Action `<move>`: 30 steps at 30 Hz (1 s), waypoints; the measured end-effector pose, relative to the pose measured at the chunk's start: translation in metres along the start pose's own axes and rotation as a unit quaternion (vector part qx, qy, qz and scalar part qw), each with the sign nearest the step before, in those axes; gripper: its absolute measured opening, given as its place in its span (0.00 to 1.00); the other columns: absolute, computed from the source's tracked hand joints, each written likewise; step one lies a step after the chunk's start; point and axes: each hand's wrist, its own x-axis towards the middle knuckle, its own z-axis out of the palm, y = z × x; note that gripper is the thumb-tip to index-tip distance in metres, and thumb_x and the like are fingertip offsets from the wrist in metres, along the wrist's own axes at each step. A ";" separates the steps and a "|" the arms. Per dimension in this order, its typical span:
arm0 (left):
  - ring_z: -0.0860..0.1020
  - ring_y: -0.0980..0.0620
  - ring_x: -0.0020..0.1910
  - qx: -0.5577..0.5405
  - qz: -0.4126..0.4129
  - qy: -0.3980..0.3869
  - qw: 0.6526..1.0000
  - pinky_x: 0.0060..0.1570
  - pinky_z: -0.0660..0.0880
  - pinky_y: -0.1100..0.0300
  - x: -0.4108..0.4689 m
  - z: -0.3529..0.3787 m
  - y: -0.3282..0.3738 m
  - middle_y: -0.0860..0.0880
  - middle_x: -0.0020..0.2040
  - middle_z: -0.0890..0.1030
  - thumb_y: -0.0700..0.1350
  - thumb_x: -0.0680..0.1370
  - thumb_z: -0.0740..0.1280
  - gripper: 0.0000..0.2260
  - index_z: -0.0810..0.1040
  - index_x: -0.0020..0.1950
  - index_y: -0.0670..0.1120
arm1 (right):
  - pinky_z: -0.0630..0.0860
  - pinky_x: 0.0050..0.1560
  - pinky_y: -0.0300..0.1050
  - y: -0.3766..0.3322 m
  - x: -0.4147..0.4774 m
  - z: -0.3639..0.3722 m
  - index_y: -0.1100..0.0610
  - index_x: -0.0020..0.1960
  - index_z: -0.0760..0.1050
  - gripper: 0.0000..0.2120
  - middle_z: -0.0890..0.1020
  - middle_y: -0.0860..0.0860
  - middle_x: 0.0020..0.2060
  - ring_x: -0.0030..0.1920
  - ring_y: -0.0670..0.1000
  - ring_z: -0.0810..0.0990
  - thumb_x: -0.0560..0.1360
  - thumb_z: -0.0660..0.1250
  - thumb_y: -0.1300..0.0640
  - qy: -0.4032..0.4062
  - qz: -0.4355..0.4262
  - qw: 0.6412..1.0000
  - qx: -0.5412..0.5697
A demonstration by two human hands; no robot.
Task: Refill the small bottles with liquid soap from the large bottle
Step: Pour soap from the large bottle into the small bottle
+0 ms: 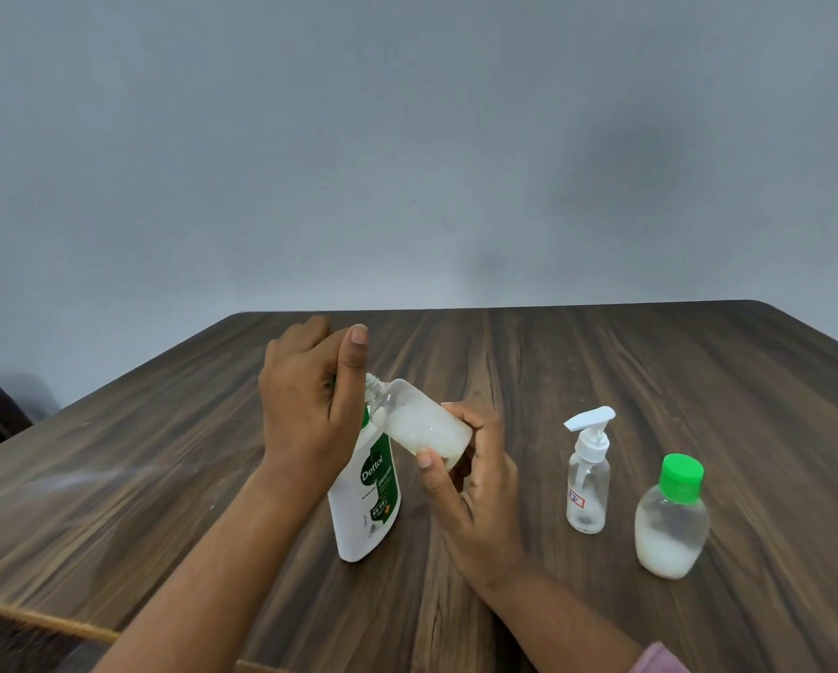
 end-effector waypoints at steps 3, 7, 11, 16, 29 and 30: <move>0.60 0.53 0.29 0.008 0.002 0.015 1.000 0.35 0.59 0.58 -0.007 0.000 0.002 0.52 0.29 0.61 0.47 0.80 0.54 0.18 0.61 0.30 0.48 | 0.72 0.31 0.32 0.000 0.000 0.000 0.51 0.59 0.66 0.18 0.76 0.43 0.43 0.36 0.43 0.77 0.77 0.60 0.40 0.001 0.008 1.000 0.012; 0.61 0.53 0.30 0.009 0.003 0.020 1.000 0.35 0.61 0.55 -0.009 -0.001 0.004 0.55 0.30 0.61 0.47 0.80 0.54 0.18 0.64 0.30 0.48 | 0.73 0.27 0.40 0.000 -0.001 0.000 0.50 0.59 0.66 0.18 0.75 0.43 0.41 0.34 0.45 0.76 0.77 0.60 0.40 0.005 0.006 1.000 0.004; 0.62 0.51 0.31 0.023 0.011 0.011 1.000 0.35 0.61 0.55 -0.005 -0.003 0.002 0.50 0.29 0.64 0.48 0.80 0.54 0.21 0.68 0.29 0.41 | 0.74 0.28 0.48 0.000 0.000 0.001 0.49 0.59 0.66 0.18 0.75 0.44 0.42 0.34 0.48 0.76 0.76 0.61 0.39 0.007 0.005 1.000 -0.001; 0.64 0.49 0.30 0.016 0.012 0.012 1.000 0.34 0.61 0.55 -0.003 -0.003 0.003 0.49 0.29 0.64 0.48 0.81 0.54 0.22 0.69 0.29 0.39 | 0.74 0.27 0.48 -0.001 0.000 0.001 0.49 0.59 0.66 0.18 0.75 0.43 0.43 0.35 0.48 0.76 0.76 0.60 0.38 0.003 0.008 1.000 -0.007; 0.64 0.50 0.30 0.021 0.015 -0.016 1.000 0.34 0.63 0.53 -0.003 -0.008 0.003 0.51 0.30 0.64 0.49 0.81 0.53 0.20 0.68 0.31 0.45 | 0.74 0.27 0.44 -0.001 -0.001 0.000 0.49 0.59 0.66 0.16 0.75 0.41 0.43 0.34 0.45 0.75 0.76 0.61 0.41 0.004 0.004 1.000 -0.009; 0.65 0.49 0.30 0.020 0.016 -0.020 0.999 0.34 0.63 0.53 -0.002 -0.008 0.003 0.49 0.30 0.65 0.49 0.81 0.53 0.20 0.68 0.30 0.44 | 0.74 0.28 0.42 -0.001 0.000 -0.001 0.48 0.59 0.66 0.16 0.75 0.40 0.43 0.34 0.45 0.76 0.76 0.62 0.42 0.003 0.002 1.000 -0.009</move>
